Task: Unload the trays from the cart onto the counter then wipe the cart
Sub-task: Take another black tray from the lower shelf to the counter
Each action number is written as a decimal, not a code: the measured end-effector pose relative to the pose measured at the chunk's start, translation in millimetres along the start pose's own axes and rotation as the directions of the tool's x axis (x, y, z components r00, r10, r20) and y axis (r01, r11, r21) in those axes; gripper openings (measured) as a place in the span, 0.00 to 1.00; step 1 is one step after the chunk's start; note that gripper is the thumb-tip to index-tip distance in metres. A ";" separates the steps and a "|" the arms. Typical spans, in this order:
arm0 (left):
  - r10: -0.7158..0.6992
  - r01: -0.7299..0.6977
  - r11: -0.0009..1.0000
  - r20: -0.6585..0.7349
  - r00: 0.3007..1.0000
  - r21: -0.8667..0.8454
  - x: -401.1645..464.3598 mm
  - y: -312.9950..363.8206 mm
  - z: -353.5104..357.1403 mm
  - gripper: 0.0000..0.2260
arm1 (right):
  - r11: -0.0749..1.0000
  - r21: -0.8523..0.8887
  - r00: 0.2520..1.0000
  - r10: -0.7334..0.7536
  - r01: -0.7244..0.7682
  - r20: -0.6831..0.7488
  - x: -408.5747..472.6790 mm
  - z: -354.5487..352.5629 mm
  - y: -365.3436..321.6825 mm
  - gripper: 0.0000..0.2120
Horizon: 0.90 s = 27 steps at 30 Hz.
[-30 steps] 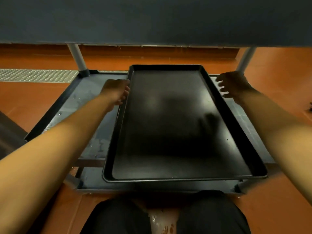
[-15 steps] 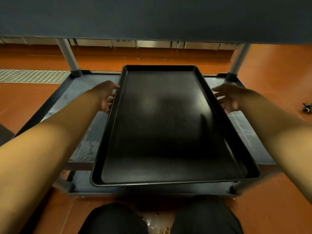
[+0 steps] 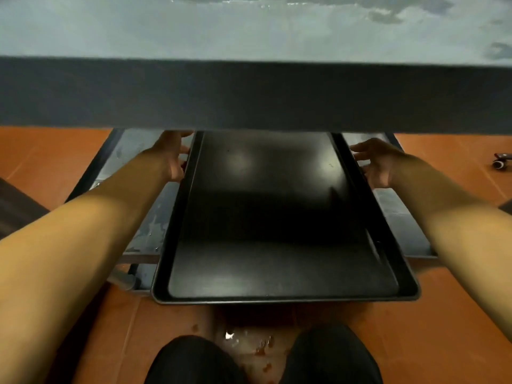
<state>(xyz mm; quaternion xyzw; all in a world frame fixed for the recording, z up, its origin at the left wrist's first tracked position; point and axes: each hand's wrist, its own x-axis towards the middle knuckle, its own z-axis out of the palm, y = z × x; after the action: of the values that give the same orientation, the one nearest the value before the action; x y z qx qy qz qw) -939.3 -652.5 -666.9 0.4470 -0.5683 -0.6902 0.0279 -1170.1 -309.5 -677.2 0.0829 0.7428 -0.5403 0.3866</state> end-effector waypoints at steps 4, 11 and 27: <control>-0.141 0.129 0.962 0.033 0.989 0.242 183.7 -83.1 -122.3 0.28 | 0.999 0.019 0.999 0.049 -0.049 -0.010 -51.6 -8.2 12.1 0.12; -0.248 0.239 0.958 -0.041 0.968 -0.159 -159.3 -18.5 -39.0 0.19 | 0.984 0.068 0.986 0.164 -0.166 0.032 -172.7 -13.9 29.7 0.11; -0.468 0.466 0.862 0.040 0.883 -0.199 -438.4 -59.7 -103.1 0.29 | 0.958 0.004 0.940 0.281 -0.287 0.192 -433.7 -51.2 93.1 0.12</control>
<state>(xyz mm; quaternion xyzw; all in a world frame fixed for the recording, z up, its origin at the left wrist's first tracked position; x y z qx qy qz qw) -581.9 -470.1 -453.9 0.5693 -0.3698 -0.7286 -0.0917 -846.6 -99.9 -452.0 0.1434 0.6743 -0.4960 0.5279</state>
